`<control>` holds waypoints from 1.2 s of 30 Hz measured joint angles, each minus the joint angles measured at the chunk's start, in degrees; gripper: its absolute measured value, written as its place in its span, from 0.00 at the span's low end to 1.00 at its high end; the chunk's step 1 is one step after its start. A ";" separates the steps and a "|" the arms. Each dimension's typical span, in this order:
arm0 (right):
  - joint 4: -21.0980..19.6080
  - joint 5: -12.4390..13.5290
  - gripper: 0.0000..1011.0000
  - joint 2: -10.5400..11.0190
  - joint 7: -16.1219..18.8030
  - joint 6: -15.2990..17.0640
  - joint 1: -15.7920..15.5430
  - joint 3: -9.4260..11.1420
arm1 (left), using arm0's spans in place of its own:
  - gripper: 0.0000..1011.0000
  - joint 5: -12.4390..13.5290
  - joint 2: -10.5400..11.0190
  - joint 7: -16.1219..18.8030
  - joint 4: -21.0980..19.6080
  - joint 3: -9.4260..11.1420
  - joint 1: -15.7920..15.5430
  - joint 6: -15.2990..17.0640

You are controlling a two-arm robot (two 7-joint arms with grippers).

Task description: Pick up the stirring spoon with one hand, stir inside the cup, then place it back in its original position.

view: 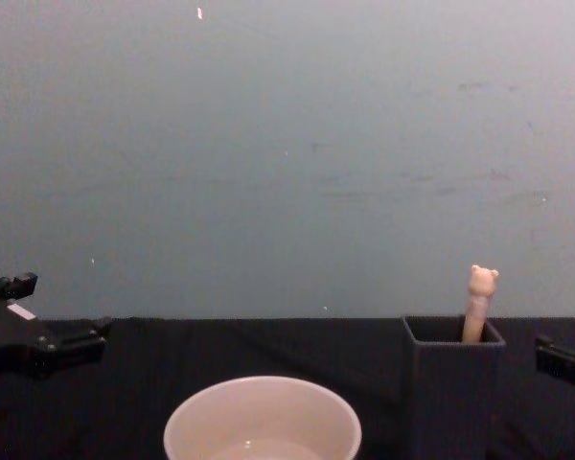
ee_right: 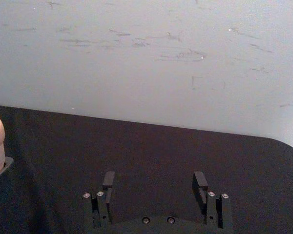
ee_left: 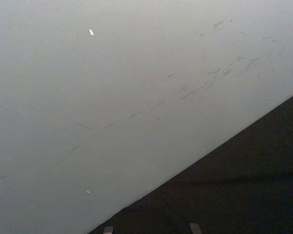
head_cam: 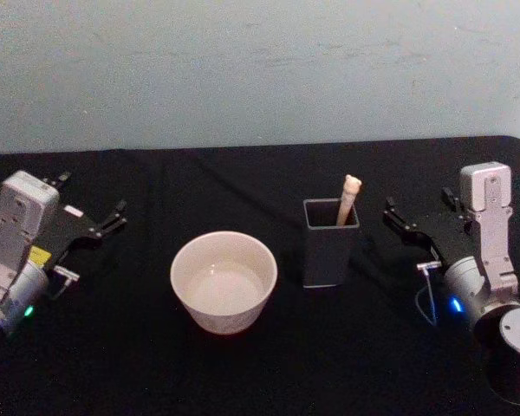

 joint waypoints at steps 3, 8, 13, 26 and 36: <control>-0.08 0.02 0.99 0.03 0.00 -0.05 0.00 -0.02 | 0.99 0.00 0.00 0.00 0.00 0.00 0.00 0.00; -0.18 0.04 0.99 0.06 -0.01 -0.12 0.00 -0.05 | 0.99 0.00 0.00 0.00 0.00 0.00 0.00 0.00; -0.24 0.05 0.99 0.09 -0.02 -0.16 0.00 -0.08 | 0.99 0.00 0.00 0.00 0.00 0.00 0.00 0.00; -0.33 0.07 0.99 0.13 -0.03 -0.23 0.00 -0.11 | 0.99 0.00 0.00 0.00 0.00 0.00 0.00 0.00; -0.34 0.10 0.99 0.14 -0.03 -0.24 0.00 -0.11 | 0.99 0.00 0.00 0.00 0.00 0.00 0.00 0.00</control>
